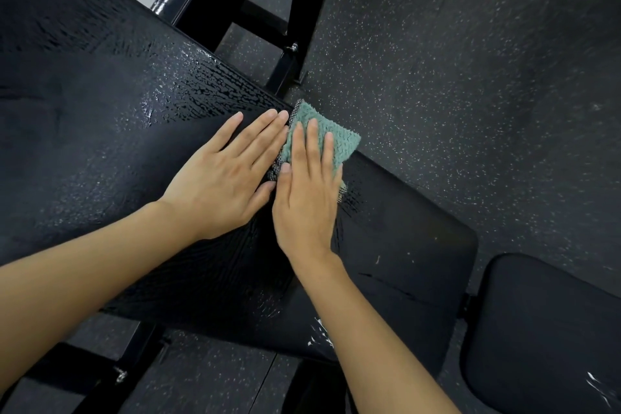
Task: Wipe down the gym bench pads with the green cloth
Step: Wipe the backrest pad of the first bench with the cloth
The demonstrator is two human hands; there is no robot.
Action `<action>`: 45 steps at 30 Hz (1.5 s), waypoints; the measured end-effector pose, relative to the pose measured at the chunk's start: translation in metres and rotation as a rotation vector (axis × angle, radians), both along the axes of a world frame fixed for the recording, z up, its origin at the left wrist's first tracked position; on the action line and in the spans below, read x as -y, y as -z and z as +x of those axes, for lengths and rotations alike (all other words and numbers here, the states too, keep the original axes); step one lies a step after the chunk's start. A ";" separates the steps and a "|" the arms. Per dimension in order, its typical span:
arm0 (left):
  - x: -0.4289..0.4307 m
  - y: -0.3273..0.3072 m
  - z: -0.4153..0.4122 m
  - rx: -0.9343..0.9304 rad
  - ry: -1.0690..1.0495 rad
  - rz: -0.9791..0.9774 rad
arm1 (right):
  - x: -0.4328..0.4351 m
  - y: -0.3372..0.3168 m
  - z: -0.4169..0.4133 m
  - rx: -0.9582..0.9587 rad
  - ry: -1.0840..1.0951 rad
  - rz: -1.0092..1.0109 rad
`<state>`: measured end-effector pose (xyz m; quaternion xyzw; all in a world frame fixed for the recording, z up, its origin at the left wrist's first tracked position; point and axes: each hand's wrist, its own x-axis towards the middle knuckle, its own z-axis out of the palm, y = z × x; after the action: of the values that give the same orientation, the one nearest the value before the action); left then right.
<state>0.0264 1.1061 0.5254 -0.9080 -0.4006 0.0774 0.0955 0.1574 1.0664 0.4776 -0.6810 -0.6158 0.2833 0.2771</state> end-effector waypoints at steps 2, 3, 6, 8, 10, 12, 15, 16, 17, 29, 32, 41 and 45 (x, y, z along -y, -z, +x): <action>0.000 0.000 0.000 -0.006 0.001 -0.003 | 0.002 0.004 0.009 0.030 -0.027 0.009; 0.000 0.000 -0.001 -0.014 0.001 -0.005 | 0.005 0.008 0.016 0.045 -0.034 0.005; -0.001 0.000 -0.002 -0.029 0.004 -0.009 | 0.016 0.021 0.035 0.067 -0.014 -0.019; -0.001 0.001 -0.002 -0.023 0.005 -0.008 | 0.026 0.030 0.048 0.069 0.023 -0.032; 0.000 0.001 -0.002 -0.022 0.005 -0.006 | 0.035 0.041 0.063 0.064 0.077 -0.055; 0.000 0.001 -0.002 -0.022 0.006 -0.006 | 0.041 0.049 0.074 0.049 0.150 -0.089; 0.000 0.001 -0.002 -0.018 0.007 -0.003 | 0.038 0.048 0.067 -0.004 0.280 -0.135; 0.000 0.001 -0.002 -0.016 0.007 0.000 | 0.035 0.045 0.060 -0.021 0.326 -0.141; 0.000 0.002 -0.001 -0.014 0.007 0.002 | 0.032 0.041 0.052 -0.036 0.363 -0.137; 0.001 0.002 -0.001 -0.003 0.016 0.018 | 0.057 0.024 0.017 -0.025 0.133 -0.063; 0.002 0.001 -0.002 0.000 0.017 0.021 | 0.078 0.035 0.027 -0.017 0.208 -0.110; 0.011 0.005 -0.004 0.002 0.022 0.025 | 0.094 0.042 0.032 -0.103 0.405 -0.184; 0.015 0.006 -0.004 0.001 0.014 0.026 | 0.090 0.033 0.013 -0.087 0.339 -0.128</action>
<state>0.0224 1.0910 0.5197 -0.9095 -0.3953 0.0711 0.1075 0.1707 0.9767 0.4445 -0.7783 -0.4603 0.3006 0.3033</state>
